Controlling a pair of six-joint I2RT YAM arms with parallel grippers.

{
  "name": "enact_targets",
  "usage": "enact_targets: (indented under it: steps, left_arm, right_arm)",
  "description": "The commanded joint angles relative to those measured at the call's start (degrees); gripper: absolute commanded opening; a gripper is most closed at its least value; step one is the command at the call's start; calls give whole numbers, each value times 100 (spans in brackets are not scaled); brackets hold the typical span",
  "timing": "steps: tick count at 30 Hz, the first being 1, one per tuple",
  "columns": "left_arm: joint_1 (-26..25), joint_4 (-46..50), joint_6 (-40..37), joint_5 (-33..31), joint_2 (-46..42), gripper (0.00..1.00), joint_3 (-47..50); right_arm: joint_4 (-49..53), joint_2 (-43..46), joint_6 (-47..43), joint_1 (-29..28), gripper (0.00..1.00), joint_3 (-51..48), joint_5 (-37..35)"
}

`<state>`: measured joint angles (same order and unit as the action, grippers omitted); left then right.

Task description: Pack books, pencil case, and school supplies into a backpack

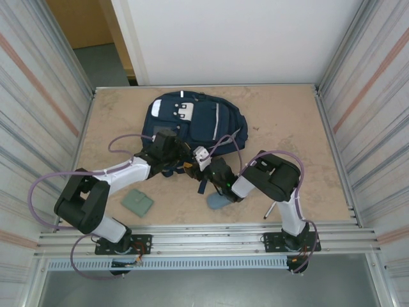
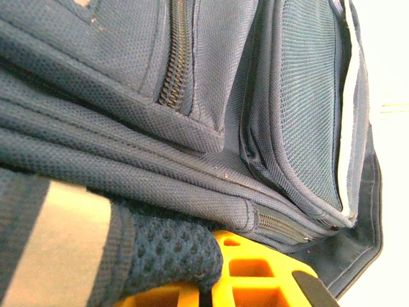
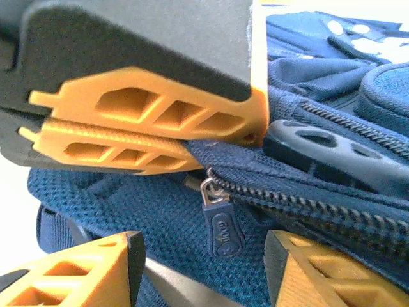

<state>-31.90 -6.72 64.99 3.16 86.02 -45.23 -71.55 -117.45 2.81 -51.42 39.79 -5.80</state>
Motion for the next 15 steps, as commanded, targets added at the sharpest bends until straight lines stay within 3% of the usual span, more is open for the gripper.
enact_targets:
  steps: [1, 7, 10, 15]
  left_arm:
    - [-96, -479, 73, 326, -222, 0, -91]
    - [-133, -453, 232, 195, -239, 0, -21]
    - [-133, -412, 164, 128, -209, 0, -56]
    - [-132, -581, 255, 158, -34, 0, 3]
  right_arm:
    - [-795, -167, 87, 13, 48, 212, -590]
    - [-909, -286, -24, -57, 40, 330, -1322]
    - [-885, -336, -30, -108, 33, 438, -943]
    - [-700, -282, -113, -230, 25, 530, -1084]
